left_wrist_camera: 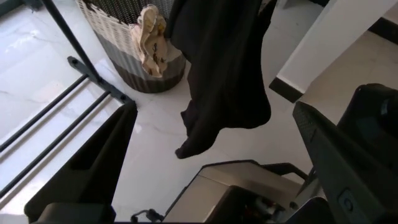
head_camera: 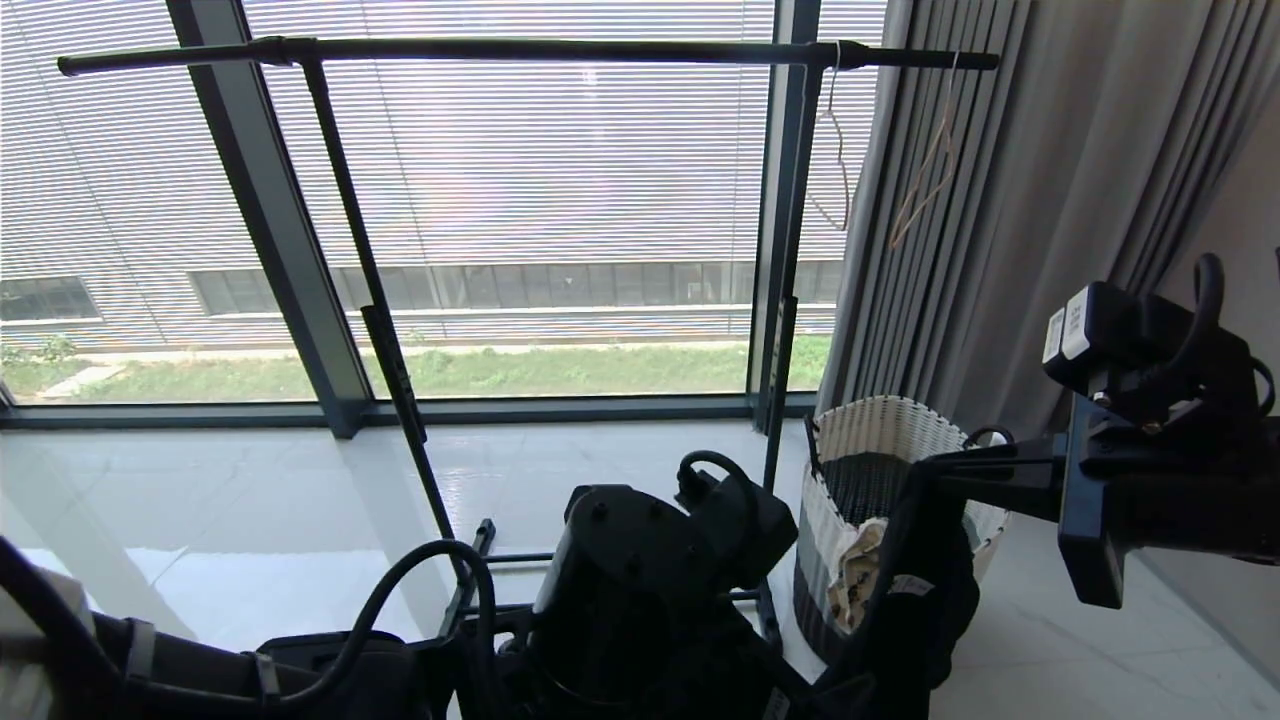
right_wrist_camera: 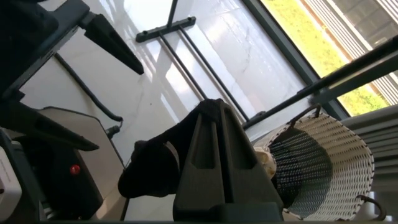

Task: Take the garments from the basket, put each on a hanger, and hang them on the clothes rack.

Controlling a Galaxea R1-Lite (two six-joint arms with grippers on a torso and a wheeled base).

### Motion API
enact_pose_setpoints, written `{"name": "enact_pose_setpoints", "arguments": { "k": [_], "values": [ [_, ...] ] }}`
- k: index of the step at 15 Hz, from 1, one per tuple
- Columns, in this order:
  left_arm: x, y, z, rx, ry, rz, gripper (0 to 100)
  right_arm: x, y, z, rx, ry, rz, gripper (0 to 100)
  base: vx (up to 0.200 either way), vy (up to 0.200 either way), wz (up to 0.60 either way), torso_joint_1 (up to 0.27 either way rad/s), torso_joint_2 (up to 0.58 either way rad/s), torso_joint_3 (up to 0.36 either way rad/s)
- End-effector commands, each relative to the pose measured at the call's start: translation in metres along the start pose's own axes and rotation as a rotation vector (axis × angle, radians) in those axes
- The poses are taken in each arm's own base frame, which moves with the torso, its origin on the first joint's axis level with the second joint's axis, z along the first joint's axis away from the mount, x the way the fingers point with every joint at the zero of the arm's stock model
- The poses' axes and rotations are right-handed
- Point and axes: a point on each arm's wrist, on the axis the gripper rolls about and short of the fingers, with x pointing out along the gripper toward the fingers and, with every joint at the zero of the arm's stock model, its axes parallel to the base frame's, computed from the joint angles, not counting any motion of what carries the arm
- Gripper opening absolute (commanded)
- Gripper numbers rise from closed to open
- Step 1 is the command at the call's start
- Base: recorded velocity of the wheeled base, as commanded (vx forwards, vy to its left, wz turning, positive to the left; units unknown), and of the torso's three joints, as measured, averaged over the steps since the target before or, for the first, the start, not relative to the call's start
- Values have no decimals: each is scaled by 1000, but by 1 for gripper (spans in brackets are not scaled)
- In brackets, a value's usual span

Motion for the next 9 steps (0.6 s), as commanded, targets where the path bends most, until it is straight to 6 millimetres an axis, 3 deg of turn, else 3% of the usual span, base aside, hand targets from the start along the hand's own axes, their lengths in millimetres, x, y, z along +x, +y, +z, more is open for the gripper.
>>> {"name": "enact_pose_setpoints", "arguments": {
  "k": [1,5,9],
  "values": [
    [31,-3,-16,-2,47,-9,100,1,5,2,-12,-2,5,0,0,0,0,0,0,0],
    [72,-1,-14,-79,-20,29,100,1,9,4,-22,-5,15,0,0,0,0,0,0,0],
    [83,19,-16,-97,-15,94,100,1,10,5,-26,-8,19,0,0,0,0,0,0,0]
  ]
}}
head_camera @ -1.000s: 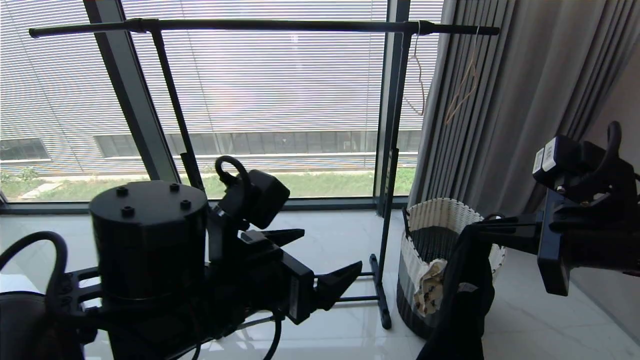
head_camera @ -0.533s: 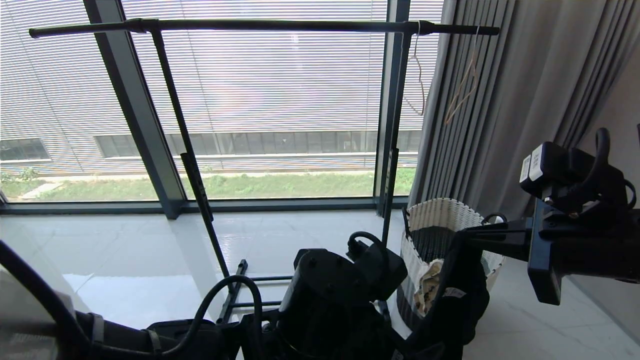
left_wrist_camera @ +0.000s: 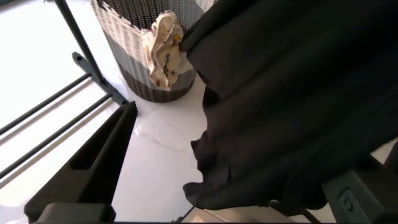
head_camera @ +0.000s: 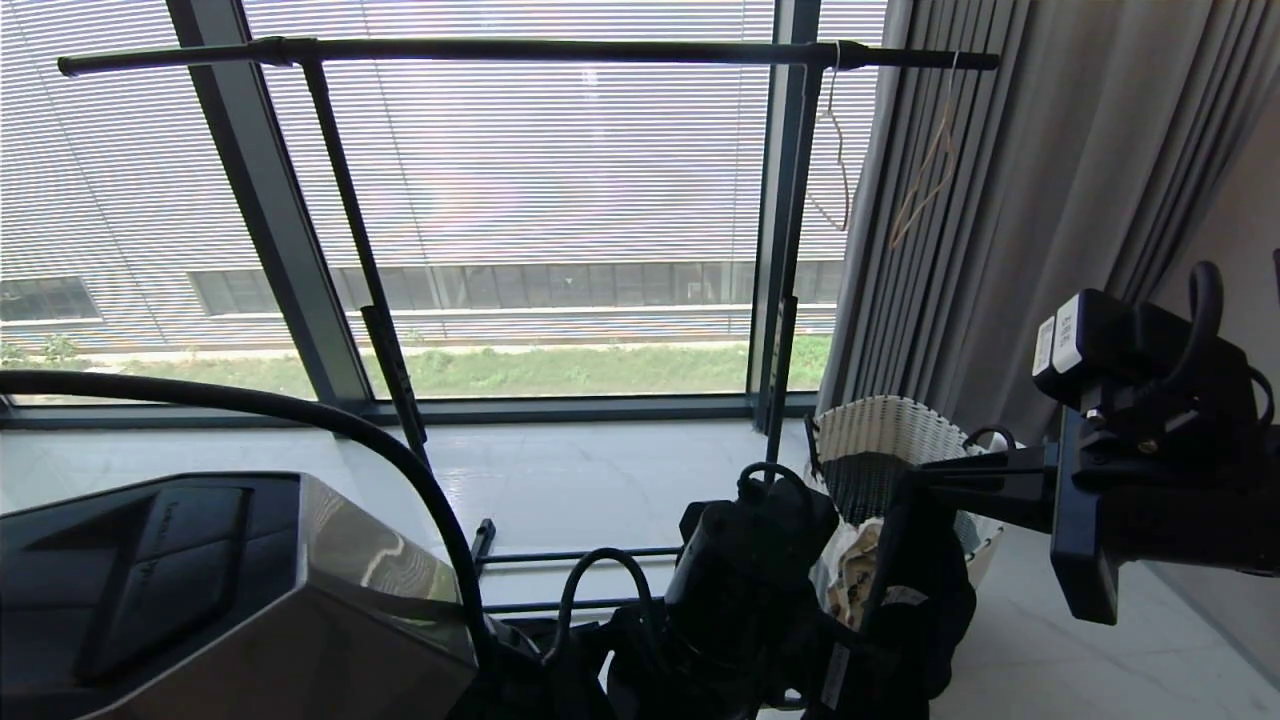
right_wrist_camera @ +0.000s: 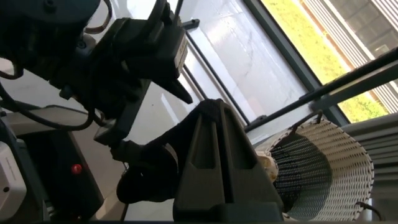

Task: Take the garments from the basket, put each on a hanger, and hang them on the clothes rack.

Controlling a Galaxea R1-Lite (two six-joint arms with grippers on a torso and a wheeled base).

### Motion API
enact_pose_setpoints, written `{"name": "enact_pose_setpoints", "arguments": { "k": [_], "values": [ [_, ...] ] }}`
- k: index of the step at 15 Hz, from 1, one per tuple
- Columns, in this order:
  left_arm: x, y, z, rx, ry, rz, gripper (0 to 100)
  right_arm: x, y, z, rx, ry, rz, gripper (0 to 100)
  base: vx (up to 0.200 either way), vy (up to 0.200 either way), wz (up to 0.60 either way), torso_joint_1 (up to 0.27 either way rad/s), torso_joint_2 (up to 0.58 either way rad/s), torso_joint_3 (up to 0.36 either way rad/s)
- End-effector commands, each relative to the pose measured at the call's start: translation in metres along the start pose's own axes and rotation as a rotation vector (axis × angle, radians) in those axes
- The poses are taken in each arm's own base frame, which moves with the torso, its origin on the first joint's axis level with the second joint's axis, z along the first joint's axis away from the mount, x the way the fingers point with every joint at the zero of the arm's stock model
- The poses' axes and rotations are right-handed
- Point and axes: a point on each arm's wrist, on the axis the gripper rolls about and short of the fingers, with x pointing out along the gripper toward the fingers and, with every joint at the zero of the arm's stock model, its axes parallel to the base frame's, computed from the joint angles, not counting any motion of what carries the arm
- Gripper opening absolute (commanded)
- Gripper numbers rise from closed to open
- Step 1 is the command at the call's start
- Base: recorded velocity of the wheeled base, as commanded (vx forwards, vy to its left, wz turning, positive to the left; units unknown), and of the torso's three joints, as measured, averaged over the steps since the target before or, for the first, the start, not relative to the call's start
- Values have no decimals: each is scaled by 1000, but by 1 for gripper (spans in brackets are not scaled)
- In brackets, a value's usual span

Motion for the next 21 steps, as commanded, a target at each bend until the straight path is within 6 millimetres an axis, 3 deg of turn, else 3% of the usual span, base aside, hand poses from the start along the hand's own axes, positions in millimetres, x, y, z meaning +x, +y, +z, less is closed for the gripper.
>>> {"name": "enact_pose_setpoints", "arguments": {
  "k": [1,3,4,10,13,17,18,19,21],
  "values": [
    [9,14,-7,-13,24,33,100,0,1,1,-3,-4,3,0,0,0,0,0,0,0],
    [13,16,-12,-14,40,41,100,0,1,1,-3,-5,3,0,0,0,0,0,0,0],
    [15,16,-14,-15,47,42,0,-1,1,1,-5,-7,5,0,0,0,0,0,0,0],
    [13,12,-15,-10,13,77,0,0,1,1,-1,-5,1,0,0,0,0,0,0,0],
    [-9,10,-16,-11,-61,122,0,0,-3,-2,47,7,-16,0,0,0,0,0,0,0],
    [-105,1,22,-29,-222,71,0,6,-11,0,102,-25,-49,0,0,0,0,0,0,0],
    [-119,1,26,-28,-222,71,0,10,-11,1,96,-40,-47,0,0,0,0,0,0,0],
    [-148,5,33,-29,-198,93,0,20,-9,6,84,-73,-35,0,0,0,0,0,0,0],
    [-178,13,42,-38,-175,130,0,33,-7,12,72,-108,-20,0,0,0,0,0,0,0]
  ]
}}
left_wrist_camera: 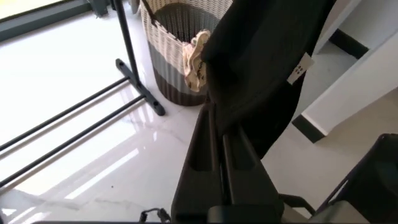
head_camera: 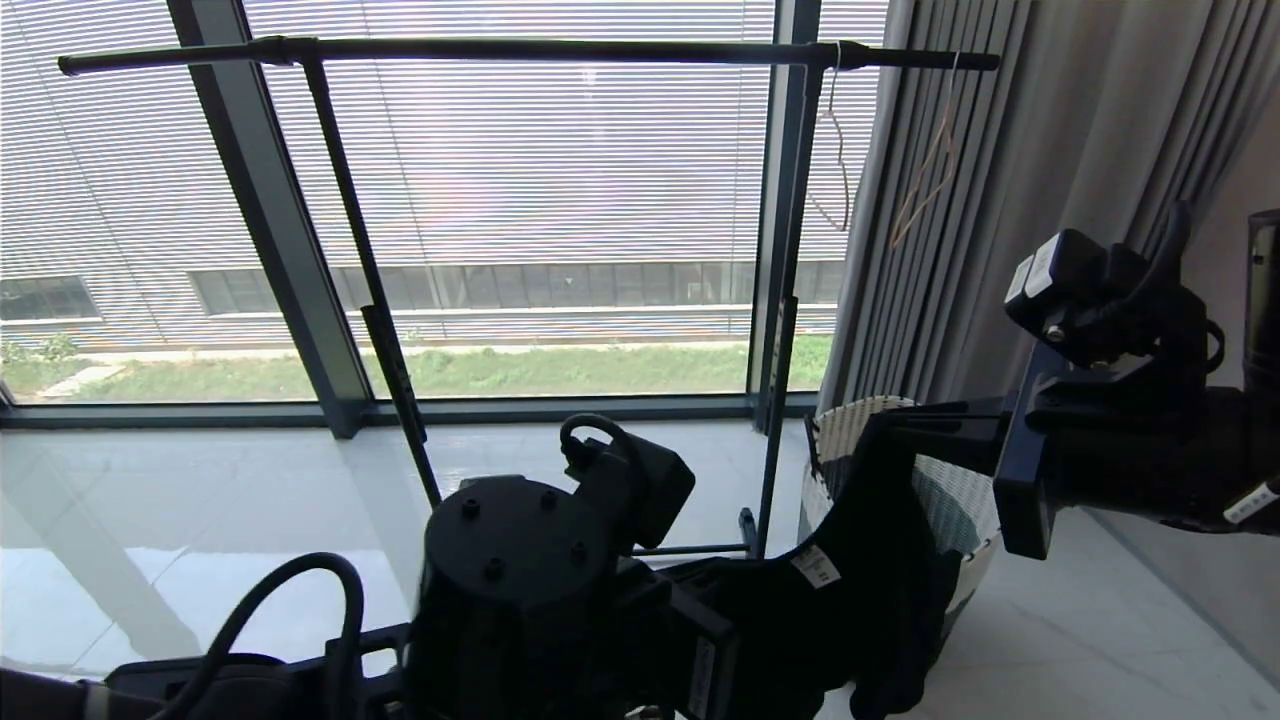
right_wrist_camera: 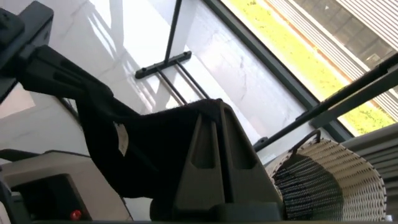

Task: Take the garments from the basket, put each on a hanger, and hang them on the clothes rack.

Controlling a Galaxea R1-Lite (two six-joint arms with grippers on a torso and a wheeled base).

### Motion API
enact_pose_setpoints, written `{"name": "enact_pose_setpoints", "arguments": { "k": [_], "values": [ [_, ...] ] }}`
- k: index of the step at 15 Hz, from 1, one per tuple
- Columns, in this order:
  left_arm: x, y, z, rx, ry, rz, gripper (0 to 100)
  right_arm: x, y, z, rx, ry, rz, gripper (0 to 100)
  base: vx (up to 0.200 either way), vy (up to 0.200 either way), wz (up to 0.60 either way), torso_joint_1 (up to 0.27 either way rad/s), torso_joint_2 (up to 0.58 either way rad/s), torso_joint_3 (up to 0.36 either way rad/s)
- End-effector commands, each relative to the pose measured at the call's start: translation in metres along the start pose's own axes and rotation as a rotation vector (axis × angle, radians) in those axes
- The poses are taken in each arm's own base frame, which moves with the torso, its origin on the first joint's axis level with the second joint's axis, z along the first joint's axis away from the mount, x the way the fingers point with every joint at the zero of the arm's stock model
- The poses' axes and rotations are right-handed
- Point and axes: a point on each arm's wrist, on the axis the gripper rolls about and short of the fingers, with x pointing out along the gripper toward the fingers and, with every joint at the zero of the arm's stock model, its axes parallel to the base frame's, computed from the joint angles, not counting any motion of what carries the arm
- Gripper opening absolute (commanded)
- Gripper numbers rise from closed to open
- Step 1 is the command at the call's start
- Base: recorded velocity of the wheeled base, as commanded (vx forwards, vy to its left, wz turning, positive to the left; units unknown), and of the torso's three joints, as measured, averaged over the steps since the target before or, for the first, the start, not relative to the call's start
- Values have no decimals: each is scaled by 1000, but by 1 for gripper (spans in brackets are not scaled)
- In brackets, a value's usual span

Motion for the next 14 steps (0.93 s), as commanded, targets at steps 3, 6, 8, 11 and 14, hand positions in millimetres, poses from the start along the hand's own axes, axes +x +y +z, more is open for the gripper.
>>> {"name": "enact_pose_setpoints", "arguments": {
  "k": [3,6,8,11,14],
  "values": [
    [-84,22,59,-30,-79,66,0,15,2,2,-8,-9,16,0,0,0,0,0,0,0],
    [-94,32,83,-15,-63,126,0,12,-2,8,-10,-27,-16,0,0,0,0,0,0,0],
    [-85,53,80,166,-8,219,0,8,-4,9,-8,-22,-66,0,0,0,0,0,0,0],
    [-73,61,85,300,11,195,0,0,-7,9,-2,-24,-85,0,0,0,0,0,0,0],
    [-67,54,109,307,-64,74,0,-10,-19,22,1,-55,-133,0,0,0,0,0,0,0]
  ]
}}
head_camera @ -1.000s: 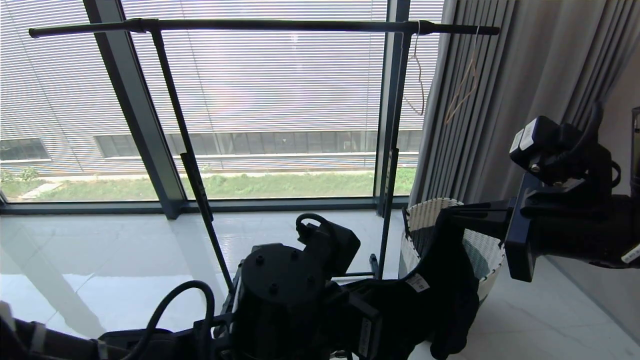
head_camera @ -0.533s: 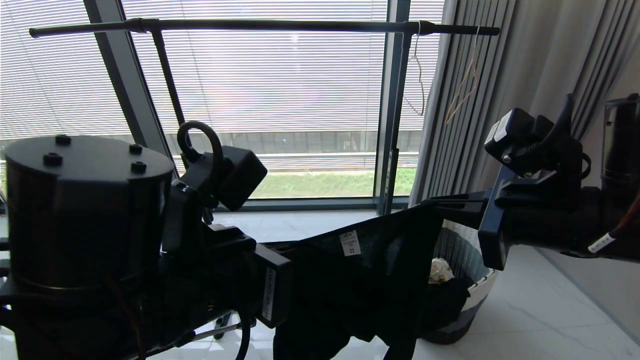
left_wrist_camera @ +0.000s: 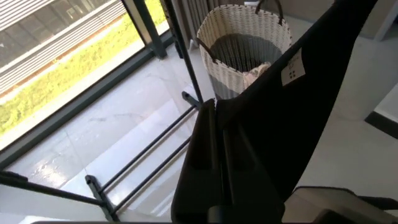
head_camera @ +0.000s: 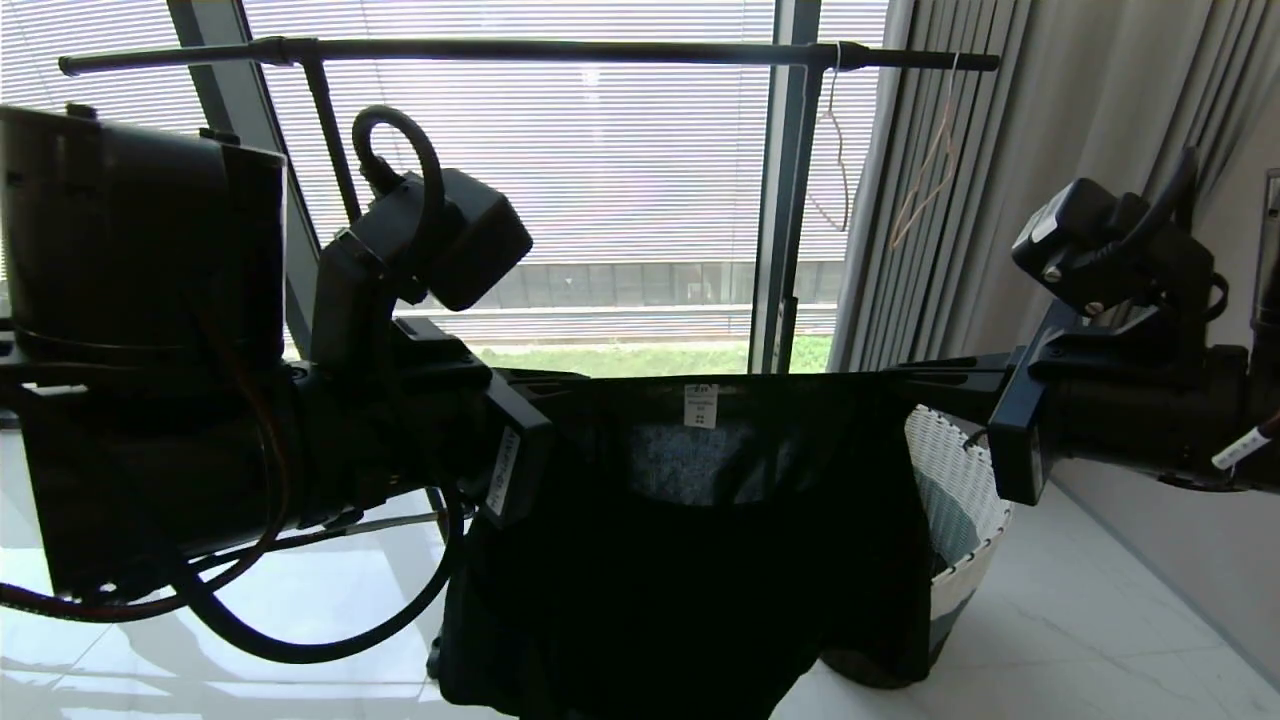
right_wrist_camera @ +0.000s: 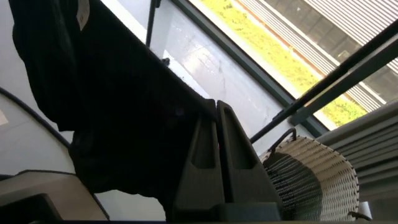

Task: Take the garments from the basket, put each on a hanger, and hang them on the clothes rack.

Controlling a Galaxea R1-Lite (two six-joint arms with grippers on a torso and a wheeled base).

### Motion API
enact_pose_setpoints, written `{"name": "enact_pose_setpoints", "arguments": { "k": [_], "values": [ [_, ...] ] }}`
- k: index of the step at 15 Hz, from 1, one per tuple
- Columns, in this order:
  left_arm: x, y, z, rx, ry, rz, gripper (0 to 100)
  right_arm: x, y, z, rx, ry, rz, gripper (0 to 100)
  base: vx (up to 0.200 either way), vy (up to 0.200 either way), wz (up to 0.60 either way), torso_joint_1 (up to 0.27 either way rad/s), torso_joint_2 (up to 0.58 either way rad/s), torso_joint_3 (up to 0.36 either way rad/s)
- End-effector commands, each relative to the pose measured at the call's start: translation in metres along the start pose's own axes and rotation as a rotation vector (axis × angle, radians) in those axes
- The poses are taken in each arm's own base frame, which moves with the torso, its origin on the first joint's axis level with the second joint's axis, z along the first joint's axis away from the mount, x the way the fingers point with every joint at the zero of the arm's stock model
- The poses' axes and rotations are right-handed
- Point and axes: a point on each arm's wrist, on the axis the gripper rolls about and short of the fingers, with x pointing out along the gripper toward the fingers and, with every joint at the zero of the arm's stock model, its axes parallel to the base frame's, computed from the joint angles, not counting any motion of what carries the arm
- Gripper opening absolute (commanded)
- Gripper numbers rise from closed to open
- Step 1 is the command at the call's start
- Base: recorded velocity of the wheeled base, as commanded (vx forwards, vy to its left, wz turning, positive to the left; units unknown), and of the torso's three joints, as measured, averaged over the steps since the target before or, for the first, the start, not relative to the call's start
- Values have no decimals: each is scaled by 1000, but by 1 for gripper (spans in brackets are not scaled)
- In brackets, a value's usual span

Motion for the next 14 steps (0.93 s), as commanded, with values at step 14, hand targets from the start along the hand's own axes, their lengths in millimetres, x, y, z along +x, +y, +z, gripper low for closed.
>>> {"name": "enact_pose_setpoints", "arguments": {
  "k": [14],
  "values": [
    [36,-16,51,124,-197,-165,0,-86,16,22,-23,-29,59,0,0,0,0,0,0,0]
  ]
}}
